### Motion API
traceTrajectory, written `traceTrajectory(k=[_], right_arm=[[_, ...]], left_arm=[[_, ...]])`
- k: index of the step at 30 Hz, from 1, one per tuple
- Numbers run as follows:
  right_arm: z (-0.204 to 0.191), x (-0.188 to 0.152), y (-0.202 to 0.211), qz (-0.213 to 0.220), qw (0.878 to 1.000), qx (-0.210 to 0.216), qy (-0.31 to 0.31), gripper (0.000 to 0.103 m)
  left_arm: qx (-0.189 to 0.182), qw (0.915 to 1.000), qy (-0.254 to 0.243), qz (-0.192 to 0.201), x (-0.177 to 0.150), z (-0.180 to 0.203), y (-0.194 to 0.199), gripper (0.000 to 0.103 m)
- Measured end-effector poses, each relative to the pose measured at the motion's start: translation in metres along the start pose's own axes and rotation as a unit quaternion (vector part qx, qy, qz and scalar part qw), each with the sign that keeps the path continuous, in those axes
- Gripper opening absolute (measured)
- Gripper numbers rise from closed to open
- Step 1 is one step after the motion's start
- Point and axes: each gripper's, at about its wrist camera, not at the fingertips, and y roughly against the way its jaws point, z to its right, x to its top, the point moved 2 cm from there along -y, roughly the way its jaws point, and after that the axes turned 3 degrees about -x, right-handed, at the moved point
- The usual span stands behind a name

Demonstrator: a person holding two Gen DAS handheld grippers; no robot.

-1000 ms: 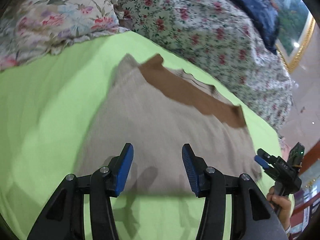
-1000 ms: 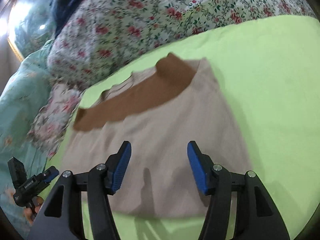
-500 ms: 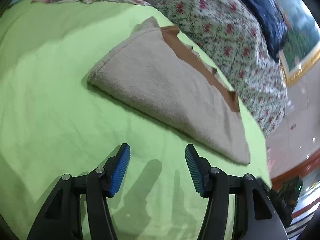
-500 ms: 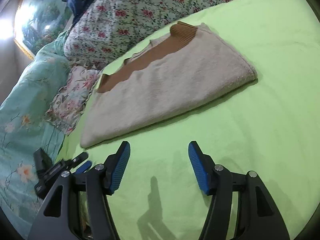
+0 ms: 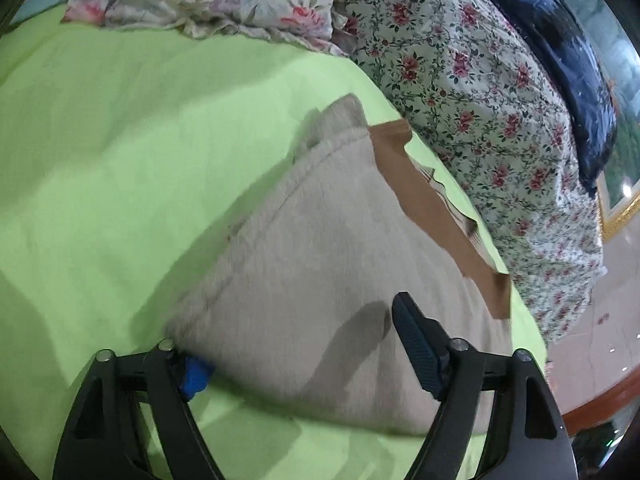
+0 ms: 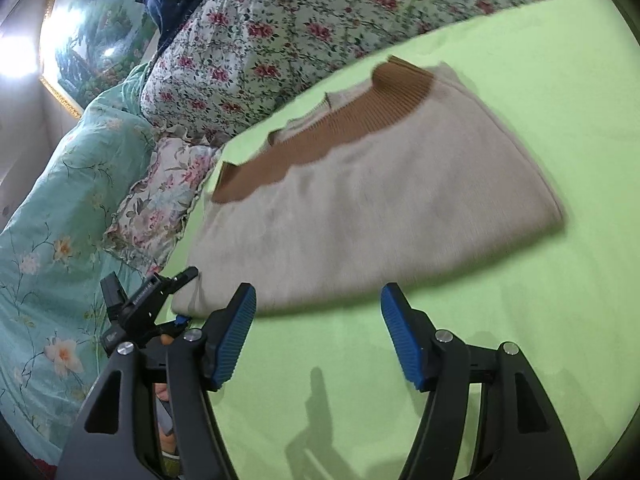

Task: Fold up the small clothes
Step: 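Move both grippers to the side edge of the folded sweater, then grasp the folded sweater edge with the right gripper while the left gripper grasps beside it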

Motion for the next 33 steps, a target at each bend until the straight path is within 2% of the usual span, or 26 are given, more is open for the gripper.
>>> traceTrajectory(k=[1,2,4,7,10,12,14,17,19,21,24,28,29,30,31,32,33], right_arm=[[0.000,0.009,-0.006,-0.001,1.000,0.002,0.004,0.066],[-0.001,0.018,-0.013,-0.001,1.000,0.004,0.009,0.066],[0.001,0.038,-0.029,-0.007,1.000,0.009,0.013,0.066],[0.005,0.064,-0.055,-0.021,1.000,0.014,0.017,0.066],[0.005,0.089,-0.081,-0.062,0.997,0.042,0.002,0.066],[0.002,0.102,-0.097,-0.100,0.992,0.070,-0.011,0.066],[-0.004,0.110,-0.108,-0.126,0.988,0.087,-0.014,0.066],[-0.013,0.120,-0.128,-0.176,0.971,0.151,-0.049,0.073],[-0.019,0.127,-0.143,-0.204,0.963,0.162,-0.063,0.082],[-0.032,0.132,-0.162,-0.236,0.955,0.169,-0.058,0.082],[-0.065,0.139,-0.192,-0.272,0.946,0.175,-0.019,0.082],[-0.116,0.146,-0.224,-0.293,0.938,0.183,0.038,0.082],[-0.129,0.148,-0.232,-0.292,0.939,0.173,0.060,0.082],[-0.145,0.151,-0.241,-0.290,0.941,0.145,0.097,0.082],[-0.151,0.151,-0.246,-0.285,0.943,0.126,0.119,0.076],[-0.158,0.153,-0.250,-0.276,0.944,0.102,0.149,0.064],[-0.162,0.156,-0.253,-0.274,0.943,0.089,0.166,0.030]], left_arm=[[-0.005,1.0000,-0.005,-0.003,0.003,0.002,-0.004,0.034],[-0.008,0.9999,-0.009,-0.010,0.005,0.005,-0.008,0.011],[-0.001,0.9994,-0.035,-0.003,0.010,0.019,-0.009,0.011],[0.004,0.9947,-0.103,0.007,0.010,0.054,-0.002,0.010],[-0.012,0.9852,-0.171,-0.001,0.003,0.099,0.004,0.011],[-0.017,0.9744,-0.224,-0.013,-0.005,0.135,0.000,0.011],[-0.016,0.9660,-0.256,-0.030,-0.016,0.158,-0.010,0.011],[-0.010,0.9579,-0.279,-0.067,-0.031,0.175,-0.032,0.011],[0.001,0.9529,-0.292,-0.083,-0.037,0.179,-0.042,0.011],[0.005,0.9491,-0.300,-0.094,-0.042,0.179,-0.046,0.011],[0.013,0.9446,-0.311,-0.103,-0.040,0.181,-0.046,0.011],[0.021,0.9399,-0.322,-0.112,-0.039,0.181,-0.047,0.011],[0.025,0.9372,-0.329,-0.113,-0.040,0.183,-0.048,0.011],[0.028,0.9356,-0.333,-0.113,-0.041,0.184,-0.049,0.011],[0.032,0.9330,-0.340,-0.113,-0.044,0.187,-0.052,0.011],[0.035,0.9316,-0.344,-0.113,-0.045,0.188,-0.052,0.011],[0.038,0.9305,-0.346,-0.114,-0.046,0.189,-0.052,0.011]])
